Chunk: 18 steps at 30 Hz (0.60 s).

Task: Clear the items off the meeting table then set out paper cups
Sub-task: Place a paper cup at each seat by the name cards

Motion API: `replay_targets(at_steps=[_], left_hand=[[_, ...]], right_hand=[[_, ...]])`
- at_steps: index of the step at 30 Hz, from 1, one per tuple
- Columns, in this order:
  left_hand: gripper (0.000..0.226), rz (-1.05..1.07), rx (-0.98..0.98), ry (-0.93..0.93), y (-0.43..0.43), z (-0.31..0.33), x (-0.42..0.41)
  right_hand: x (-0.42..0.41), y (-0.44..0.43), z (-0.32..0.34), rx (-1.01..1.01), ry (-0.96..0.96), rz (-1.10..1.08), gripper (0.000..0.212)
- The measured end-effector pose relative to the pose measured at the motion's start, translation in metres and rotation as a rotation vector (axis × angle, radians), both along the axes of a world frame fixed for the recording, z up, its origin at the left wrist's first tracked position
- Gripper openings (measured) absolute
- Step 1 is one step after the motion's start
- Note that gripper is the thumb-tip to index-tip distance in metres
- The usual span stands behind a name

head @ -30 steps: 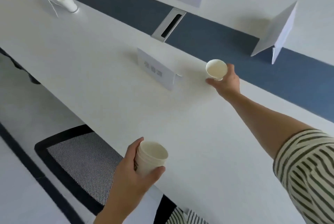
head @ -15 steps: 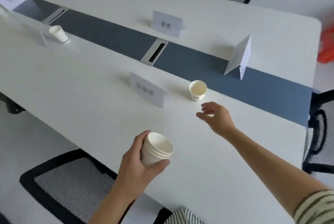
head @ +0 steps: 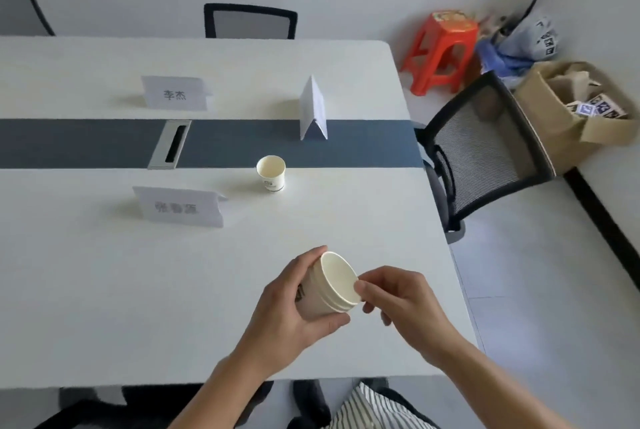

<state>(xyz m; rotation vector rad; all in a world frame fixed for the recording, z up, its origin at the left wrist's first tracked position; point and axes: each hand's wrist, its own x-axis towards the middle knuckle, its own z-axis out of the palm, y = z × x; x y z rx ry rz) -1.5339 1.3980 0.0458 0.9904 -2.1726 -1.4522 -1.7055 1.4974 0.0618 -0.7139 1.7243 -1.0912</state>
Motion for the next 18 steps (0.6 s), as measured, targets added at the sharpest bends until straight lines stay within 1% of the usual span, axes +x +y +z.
replay_targets(at_steps=[3,5,7,10,11,13,15,16,18], left_hand=[[0.084,-0.118,-0.016,-0.016,0.022,0.003,-0.013],[0.082,-0.202,-0.046,-0.038,0.037,0.005,-0.025],[0.078,-0.276,-0.072,-0.049,0.054,0.007,-0.038],[0.07,-0.365,-0.113,-0.065,0.091,0.009,-0.06],[0.067,-0.396,-0.123,-0.064,0.107,0.01,-0.069],[0.064,-0.449,-0.134,-0.062,0.144,0.011,-0.088],[0.06,-0.517,-0.138,-0.063,0.191,0.008,-0.109],[0.058,-0.56,-0.137,-0.055,0.214,0.006,-0.12],[0.059,-0.662,-0.129,-0.051,0.259,0.0,-0.141]], right_hand=[[-0.007,0.034,0.003,0.006,-0.019,-0.094,0.009],[-0.013,0.06,0.004,-0.003,-0.03,-0.179,0.012],[-0.02,0.09,0.005,-0.04,-0.056,-0.305,0.018],[-0.029,0.145,0.011,-0.145,-0.148,-0.445,0.012],[-0.031,0.168,0.012,-0.184,-0.176,-0.455,0.015],[-0.034,0.216,0.013,-0.228,-0.21,-0.445,0.037],[-0.033,0.266,0.01,-0.208,-0.159,-0.455,0.057],[-0.032,0.29,0.008,-0.193,-0.109,-0.499,0.061],[-0.033,0.338,0.003,-0.183,-0.04,-0.664,0.058]])
